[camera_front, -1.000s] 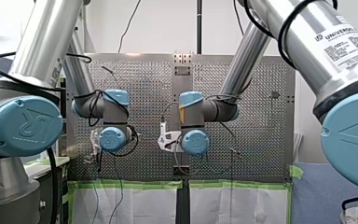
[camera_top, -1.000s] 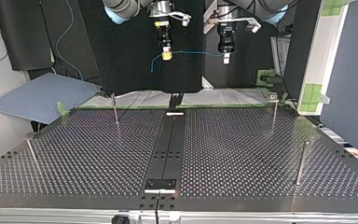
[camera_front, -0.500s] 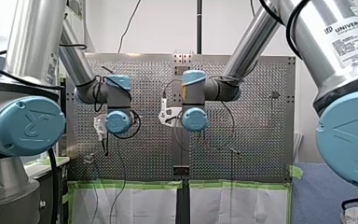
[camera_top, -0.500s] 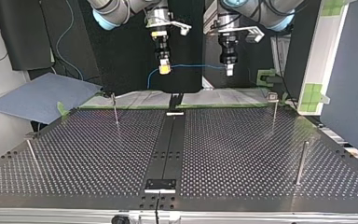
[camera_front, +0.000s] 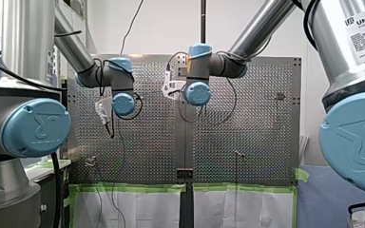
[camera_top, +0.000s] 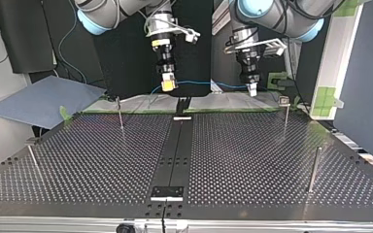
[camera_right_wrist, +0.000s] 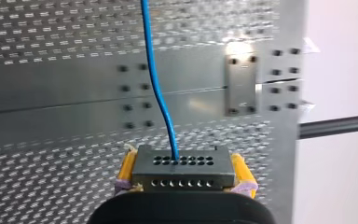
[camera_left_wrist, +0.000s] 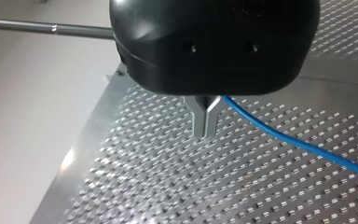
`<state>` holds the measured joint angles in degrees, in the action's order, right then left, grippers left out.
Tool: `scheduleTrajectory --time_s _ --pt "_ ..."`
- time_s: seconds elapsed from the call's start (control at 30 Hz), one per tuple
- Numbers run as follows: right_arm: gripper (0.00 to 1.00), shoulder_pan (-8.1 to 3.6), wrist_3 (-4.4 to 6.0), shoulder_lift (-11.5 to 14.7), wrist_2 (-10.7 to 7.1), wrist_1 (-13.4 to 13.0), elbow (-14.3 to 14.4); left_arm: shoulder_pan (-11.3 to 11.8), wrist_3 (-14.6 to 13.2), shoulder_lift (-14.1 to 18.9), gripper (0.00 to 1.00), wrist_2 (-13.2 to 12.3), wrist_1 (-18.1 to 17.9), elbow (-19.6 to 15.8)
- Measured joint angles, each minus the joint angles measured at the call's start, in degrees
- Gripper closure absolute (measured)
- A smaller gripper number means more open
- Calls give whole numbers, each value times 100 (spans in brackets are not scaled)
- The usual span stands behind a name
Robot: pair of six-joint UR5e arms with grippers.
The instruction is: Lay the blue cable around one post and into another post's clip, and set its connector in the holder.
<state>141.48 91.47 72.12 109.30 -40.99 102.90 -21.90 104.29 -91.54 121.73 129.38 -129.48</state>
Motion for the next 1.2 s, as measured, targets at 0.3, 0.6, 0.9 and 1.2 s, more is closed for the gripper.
scheduleTrajectory --time_s 0.3,0.6,0.9,1.2 --pt "100 -89 -94 481 -287 337 -356 491 437 494 100 -465 491 195" --pt "100 -98 -213 566 -551 494 -714 957 902 960 100 -930 960 633" --pt "100 -75 -346 340 -704 684 -1023 1407 1295 1396 100 -1181 1409 1085" --pt "100 9 -552 -116 -892 894 -1471 1855 1436 1467 100 -1229 1859 1358"
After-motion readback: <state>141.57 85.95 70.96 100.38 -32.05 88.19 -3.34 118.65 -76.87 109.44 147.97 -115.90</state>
